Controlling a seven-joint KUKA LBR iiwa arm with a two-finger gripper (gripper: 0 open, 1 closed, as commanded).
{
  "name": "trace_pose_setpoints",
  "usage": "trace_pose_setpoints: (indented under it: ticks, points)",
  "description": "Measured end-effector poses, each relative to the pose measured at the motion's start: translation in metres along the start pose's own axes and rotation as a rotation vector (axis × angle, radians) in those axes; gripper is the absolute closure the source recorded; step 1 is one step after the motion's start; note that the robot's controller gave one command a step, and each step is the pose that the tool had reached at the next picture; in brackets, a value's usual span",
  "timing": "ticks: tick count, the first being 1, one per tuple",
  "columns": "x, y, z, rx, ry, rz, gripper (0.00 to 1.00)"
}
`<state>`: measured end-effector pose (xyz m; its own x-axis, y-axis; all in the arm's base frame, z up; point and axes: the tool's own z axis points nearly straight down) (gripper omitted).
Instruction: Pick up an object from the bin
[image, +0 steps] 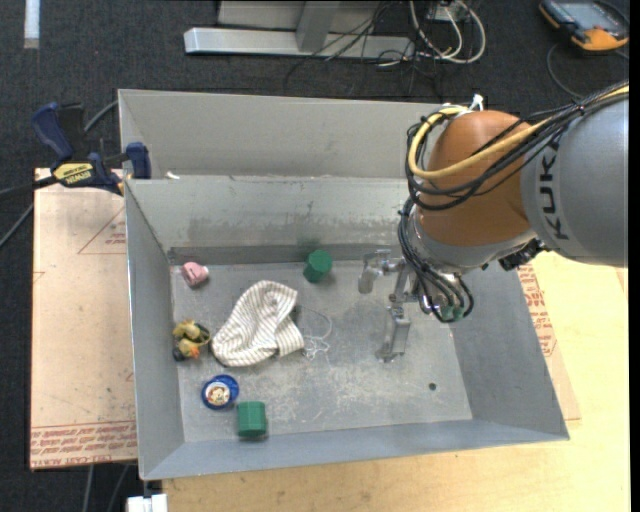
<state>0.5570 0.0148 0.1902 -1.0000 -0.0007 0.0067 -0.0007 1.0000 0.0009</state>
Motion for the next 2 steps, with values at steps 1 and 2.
trace_pose_setpoints:
  ticks: [1, 2]
  points:
    - [-0.002, 0.0, -0.005, 0.0, -0.008, 0.001, 0.0]
    - [-0.016, 0.087, 0.123, -0.003, 0.003, -0.077, 0.0]
